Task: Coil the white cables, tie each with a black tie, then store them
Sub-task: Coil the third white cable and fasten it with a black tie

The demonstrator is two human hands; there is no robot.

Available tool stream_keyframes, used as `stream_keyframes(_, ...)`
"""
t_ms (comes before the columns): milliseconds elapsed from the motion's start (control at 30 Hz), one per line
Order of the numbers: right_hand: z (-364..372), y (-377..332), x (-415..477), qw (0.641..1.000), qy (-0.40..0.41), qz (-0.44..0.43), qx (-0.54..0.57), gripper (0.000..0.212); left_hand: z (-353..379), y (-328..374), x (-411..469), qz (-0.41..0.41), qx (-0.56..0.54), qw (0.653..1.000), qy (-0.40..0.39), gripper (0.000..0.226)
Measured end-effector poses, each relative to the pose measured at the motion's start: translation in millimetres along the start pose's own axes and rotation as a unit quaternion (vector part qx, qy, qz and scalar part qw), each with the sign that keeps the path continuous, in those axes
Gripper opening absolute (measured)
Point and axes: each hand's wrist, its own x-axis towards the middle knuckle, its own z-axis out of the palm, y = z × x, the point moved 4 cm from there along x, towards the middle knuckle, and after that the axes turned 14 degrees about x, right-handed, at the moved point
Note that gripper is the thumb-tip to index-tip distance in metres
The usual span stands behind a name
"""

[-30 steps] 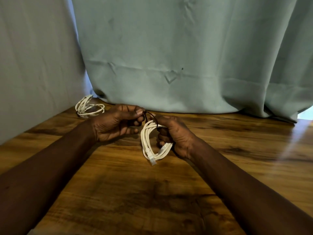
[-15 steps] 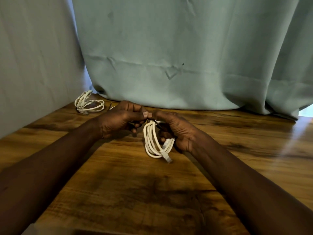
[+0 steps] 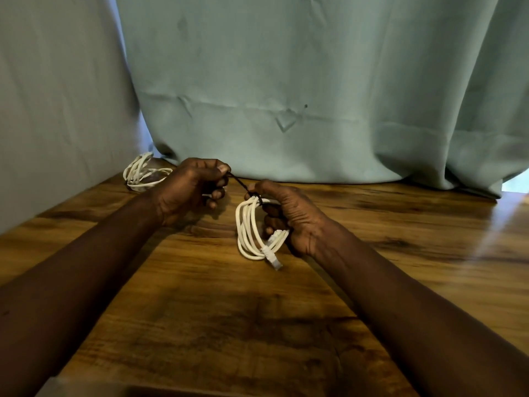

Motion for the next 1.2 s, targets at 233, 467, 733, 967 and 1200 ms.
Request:
stream_keyframes(233,-3,-3,-2,0.998,0.033,-0.052,-0.011,0.014,-5,-6,2,-0.006,0.036,0.999,0.029,0.023)
stream_keyframes(467,4,-8,-6,0.988,0.041,-0.147,-0.021,0.02,-7,-10,6,-0.025,0.041,0.995,0.09,0.034)
stream_keyframes(733,2,-3,-2,0.983,0.071,-0.164,0.039,0.017,8,-10,4,-0.037,0.046,0.983,0.174,0.023)
stream_keyframes(967,-3,3,-1,0.963,0.137,-0.224,-0.062,0.025,44,-11,1,-0.105,-0.084,0.98,0.147,0.029)
stream_keyframes(1200,-1,-1,-9,0.918,0.184,-0.31,-0.163,0.033,63,-14,-1,-0.068,-0.027,0.965,0.252,0.025)
